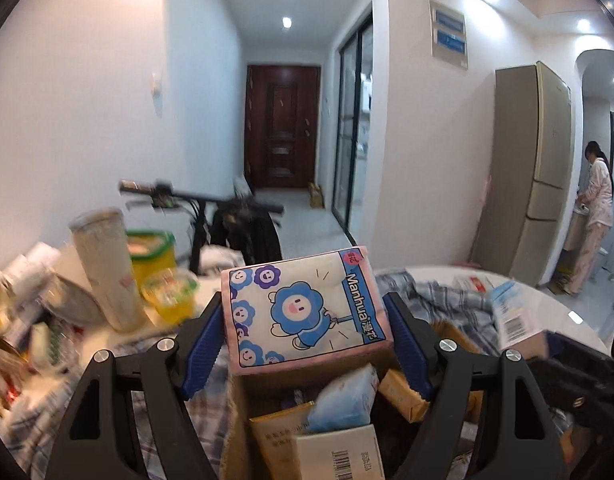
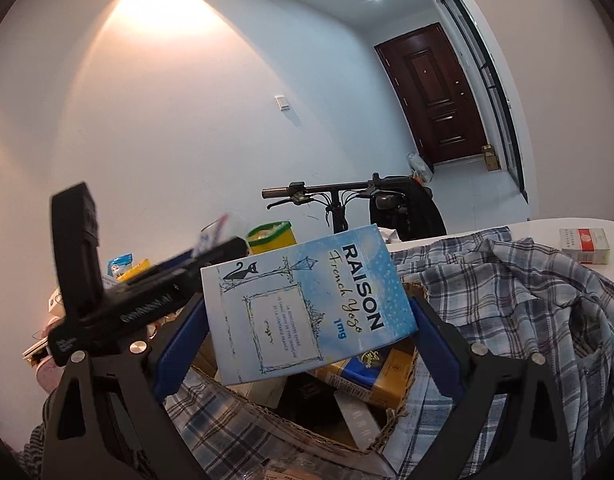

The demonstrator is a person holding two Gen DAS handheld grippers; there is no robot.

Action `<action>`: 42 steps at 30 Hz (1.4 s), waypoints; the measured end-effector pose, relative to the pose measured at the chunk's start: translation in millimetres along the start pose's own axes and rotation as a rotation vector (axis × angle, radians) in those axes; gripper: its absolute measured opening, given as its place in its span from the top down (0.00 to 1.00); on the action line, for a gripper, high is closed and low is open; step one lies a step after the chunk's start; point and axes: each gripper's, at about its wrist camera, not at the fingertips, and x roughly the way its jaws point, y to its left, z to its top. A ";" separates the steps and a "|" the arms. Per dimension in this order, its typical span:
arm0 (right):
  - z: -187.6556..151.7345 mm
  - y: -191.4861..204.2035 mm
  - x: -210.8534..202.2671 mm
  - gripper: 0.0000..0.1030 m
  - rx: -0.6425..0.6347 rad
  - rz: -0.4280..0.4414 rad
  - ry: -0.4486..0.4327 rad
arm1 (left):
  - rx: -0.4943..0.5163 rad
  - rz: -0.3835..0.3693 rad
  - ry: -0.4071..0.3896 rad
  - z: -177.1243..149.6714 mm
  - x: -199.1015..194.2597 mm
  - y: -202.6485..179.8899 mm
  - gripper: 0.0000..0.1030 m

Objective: Organize objects
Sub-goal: 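Lift the RAISON box with the right gripper while the left carries the card over the box, then lower the pink card into the box and open left gripper while right lowers the RAISON box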

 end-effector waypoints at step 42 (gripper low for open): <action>-7.7 7.9 11.8 0.00 -0.086 -0.082 0.072 | -0.095 -0.037 -0.052 -2.1 -34.1 33.2 0.00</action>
